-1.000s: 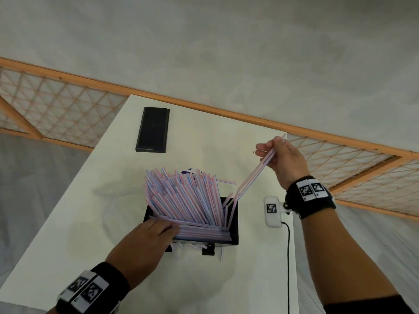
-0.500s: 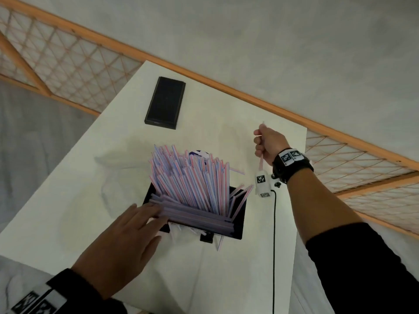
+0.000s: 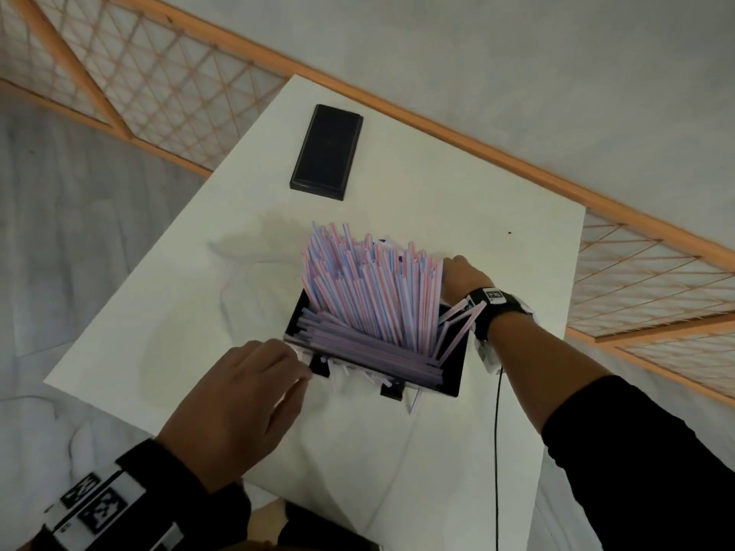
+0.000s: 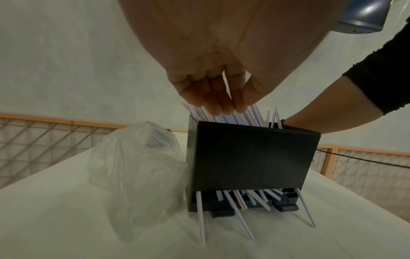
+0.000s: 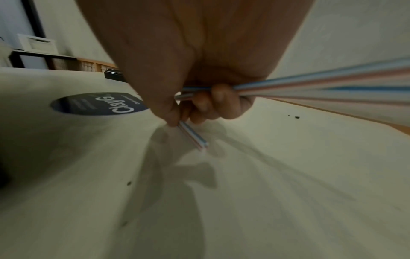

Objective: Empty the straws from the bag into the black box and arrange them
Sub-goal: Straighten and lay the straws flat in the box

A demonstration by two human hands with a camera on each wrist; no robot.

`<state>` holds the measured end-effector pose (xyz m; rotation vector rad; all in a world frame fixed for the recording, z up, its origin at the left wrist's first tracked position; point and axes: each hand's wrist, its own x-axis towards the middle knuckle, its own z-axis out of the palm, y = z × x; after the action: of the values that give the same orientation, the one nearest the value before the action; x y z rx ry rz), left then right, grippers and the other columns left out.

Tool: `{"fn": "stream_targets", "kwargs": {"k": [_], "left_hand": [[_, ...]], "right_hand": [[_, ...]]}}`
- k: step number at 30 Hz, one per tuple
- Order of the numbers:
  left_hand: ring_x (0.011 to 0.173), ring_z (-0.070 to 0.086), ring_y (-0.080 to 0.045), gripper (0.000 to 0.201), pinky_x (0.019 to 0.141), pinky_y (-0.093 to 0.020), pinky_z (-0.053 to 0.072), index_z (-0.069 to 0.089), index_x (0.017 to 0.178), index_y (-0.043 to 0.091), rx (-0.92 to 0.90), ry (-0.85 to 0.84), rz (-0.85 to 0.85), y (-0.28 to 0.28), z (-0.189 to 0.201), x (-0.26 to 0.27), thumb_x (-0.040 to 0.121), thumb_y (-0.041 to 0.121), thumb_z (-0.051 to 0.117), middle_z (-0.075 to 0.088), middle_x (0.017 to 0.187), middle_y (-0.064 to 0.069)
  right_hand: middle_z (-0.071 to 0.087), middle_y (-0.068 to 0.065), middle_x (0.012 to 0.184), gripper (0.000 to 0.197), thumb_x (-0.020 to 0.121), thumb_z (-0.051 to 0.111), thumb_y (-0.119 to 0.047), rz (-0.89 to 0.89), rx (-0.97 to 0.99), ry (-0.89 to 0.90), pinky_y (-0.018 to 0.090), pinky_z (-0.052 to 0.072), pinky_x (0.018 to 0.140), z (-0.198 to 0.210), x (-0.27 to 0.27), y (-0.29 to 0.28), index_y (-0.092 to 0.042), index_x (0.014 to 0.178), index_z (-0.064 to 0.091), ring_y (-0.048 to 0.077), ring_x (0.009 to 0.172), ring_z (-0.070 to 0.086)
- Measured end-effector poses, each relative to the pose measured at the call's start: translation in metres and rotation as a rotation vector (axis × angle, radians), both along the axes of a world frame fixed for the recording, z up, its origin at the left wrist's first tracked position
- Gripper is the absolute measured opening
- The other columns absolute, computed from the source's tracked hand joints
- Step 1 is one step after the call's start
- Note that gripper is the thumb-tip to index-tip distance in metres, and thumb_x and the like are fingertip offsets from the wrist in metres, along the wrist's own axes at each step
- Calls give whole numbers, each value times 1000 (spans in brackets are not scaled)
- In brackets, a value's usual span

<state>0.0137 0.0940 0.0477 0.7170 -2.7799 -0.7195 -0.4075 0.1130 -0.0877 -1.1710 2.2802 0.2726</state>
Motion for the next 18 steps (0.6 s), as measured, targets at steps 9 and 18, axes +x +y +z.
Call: {"fn": "stream_targets", "kwargs": {"k": [9, 18], "left_hand": [[78, 59, -15, 34, 74, -35, 51, 63, 85, 23, 333, -376, 183, -9, -52, 5, 95, 47, 42, 62, 83, 8], [102, 58, -29, 83, 79, -35, 46, 49, 119, 7, 741, -428, 727, -3, -107, -41, 73, 70, 78, 56, 111, -5]], "right_hand": [[64, 13, 83, 38, 95, 49, -40, -383, -111, -213, 28, 42, 63, -9, 20, 88, -5, 88, 61, 30, 77, 66], [44, 0, 52, 19, 94, 50, 2, -1141, -439, -908, 23, 24, 47, 1, 152, 175, -13, 81, 51, 14, 42, 35]]}}
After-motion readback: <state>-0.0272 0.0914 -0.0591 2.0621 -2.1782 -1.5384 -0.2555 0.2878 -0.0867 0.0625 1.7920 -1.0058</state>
